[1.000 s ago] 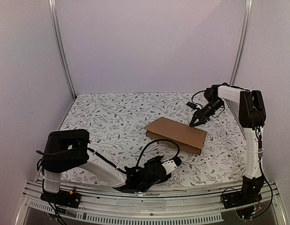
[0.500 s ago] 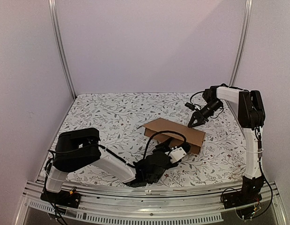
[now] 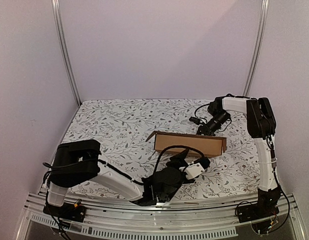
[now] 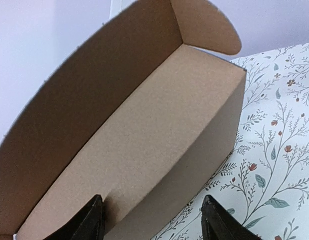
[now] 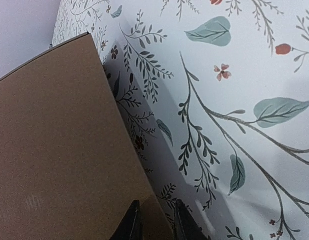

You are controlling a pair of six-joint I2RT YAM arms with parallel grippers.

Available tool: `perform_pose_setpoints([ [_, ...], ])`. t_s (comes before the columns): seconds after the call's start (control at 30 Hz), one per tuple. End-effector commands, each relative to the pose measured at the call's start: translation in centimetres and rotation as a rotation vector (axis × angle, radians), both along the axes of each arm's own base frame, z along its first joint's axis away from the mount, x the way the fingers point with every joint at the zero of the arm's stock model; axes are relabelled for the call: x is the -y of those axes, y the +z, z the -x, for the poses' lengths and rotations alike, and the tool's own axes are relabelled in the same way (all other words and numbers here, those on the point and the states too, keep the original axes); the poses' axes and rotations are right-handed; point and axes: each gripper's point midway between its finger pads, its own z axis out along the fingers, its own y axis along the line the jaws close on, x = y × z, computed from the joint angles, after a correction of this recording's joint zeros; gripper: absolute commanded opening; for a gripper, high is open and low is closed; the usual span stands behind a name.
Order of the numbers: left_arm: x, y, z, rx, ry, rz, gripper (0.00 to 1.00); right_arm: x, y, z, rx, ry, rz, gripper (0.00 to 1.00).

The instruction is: Fold the paper box

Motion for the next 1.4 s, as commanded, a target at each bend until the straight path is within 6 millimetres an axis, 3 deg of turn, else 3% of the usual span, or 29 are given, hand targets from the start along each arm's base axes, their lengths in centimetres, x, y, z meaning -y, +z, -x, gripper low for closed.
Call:
perform_pose_setpoints([
  [0.0, 0.5, -0.1, 0.5, 0.012, -0.002, -0.032, 0.66, -0.4, -2.0, 1.7, -0.045, 0.063, 0.042, 0.22],
  [0.2, 0.5, 0.2, 0.6, -0.009, -0.009, -0.018, 0.66, -0.5, -1.6, 1.4, -0.015, 0.067, 0.051, 0.23],
  [0.33, 0.8, -0.4, -0.5, -0.088, 0.005, -0.029, 0.68, -0.2, -1.4, -0.2, 0.033, 0.06, 0.094, 0.25],
  [0.77, 1.3, 1.4, -3.2, -0.101, 0.02, -0.003, 0.69, -1.2, -0.9, -3.8, 0.087, 0.003, 0.096, 0.31],
  [1.0, 0.7, 1.6, -5.7, -0.068, 0.037, -0.042, 0.69, -1.4, -2.6, -1.5, 0.005, 0.059, 0.112, 0.31],
  [1.2, 0.4, 3.9, -5.2, -0.025, 0.027, -0.023, 0.69, -1.5, -2.3, 1.2, -0.049, 0.103, 0.088, 0.3],
  [1.37, 0.7, 4.2, -5.2, -0.015, 0.01, -0.02, 0.69, -1.2, -2.0, 1.1, -0.024, 0.113, 0.1, 0.3],
])
